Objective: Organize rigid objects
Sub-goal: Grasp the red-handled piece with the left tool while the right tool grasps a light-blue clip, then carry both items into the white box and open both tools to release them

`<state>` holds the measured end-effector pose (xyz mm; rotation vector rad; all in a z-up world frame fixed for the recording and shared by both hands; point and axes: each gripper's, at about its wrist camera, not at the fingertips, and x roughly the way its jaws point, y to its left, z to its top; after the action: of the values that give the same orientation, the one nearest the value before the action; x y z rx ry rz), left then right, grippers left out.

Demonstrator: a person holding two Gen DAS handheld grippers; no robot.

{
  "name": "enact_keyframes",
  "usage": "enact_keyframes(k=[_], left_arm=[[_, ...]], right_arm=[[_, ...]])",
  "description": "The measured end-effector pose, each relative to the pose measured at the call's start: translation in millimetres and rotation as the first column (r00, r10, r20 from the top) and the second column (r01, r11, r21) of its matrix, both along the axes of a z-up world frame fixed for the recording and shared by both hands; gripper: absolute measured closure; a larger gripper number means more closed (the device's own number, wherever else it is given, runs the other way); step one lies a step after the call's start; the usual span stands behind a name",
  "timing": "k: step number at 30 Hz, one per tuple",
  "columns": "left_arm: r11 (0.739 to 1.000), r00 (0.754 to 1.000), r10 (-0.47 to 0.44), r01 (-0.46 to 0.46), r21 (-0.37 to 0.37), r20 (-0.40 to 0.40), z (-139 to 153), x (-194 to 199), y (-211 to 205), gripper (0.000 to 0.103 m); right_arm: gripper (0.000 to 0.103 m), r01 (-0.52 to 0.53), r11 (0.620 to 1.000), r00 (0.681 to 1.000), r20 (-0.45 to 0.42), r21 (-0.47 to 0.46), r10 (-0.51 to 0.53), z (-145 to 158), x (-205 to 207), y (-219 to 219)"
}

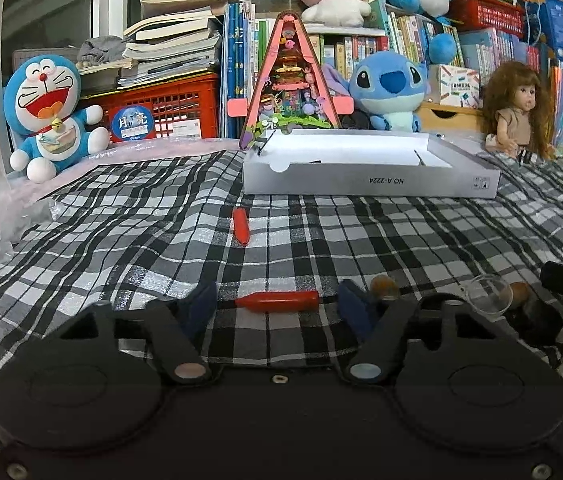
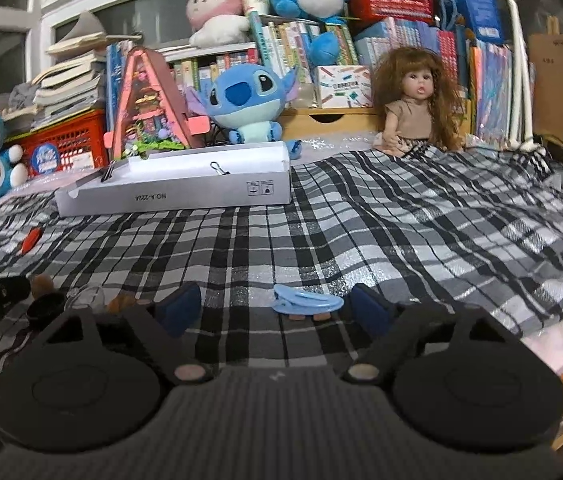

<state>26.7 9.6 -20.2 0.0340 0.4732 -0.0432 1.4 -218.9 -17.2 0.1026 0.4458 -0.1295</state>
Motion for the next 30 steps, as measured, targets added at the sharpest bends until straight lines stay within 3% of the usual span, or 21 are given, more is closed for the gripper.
enact_keyframes(k=[3, 9, 19, 30], left_arm=[[1.0, 1.0, 0.005, -0.005, -0.03, -0.008, -0.4, 1.8, 1.5, 0.061], [1.0, 1.0, 0.003, -0.002, -0.029, 0.005, 4.1, -0.5, -0.9, 0.061], [1.0, 0.999, -0.026, 0.026, -0.009, 0.028, 19.6, -4.6, -10.9, 0.061], [0.999, 1.0, -0.031, 0.031, -0.041, 0.003, 35.5, 15.9, -7.7, 0.061]], right_arm=[[0.022, 0.029, 0.999, 0.999, 0.017, 0.015, -0.03, -1.3, -1.0, -0.4], [0.06, 0.05, 0.999, 0.999, 0.011, 0.013, -0.05, 0.1, 2.7, -1.2], [0.06, 0.002, 1.0, 1.0, 0.009, 0.011, -0.002, 3.6, 3.1, 3.5], [0.06, -0.036, 0.999, 0.999, 0.039, 0.007, 0.036, 20.1, 15.4, 5.2]])
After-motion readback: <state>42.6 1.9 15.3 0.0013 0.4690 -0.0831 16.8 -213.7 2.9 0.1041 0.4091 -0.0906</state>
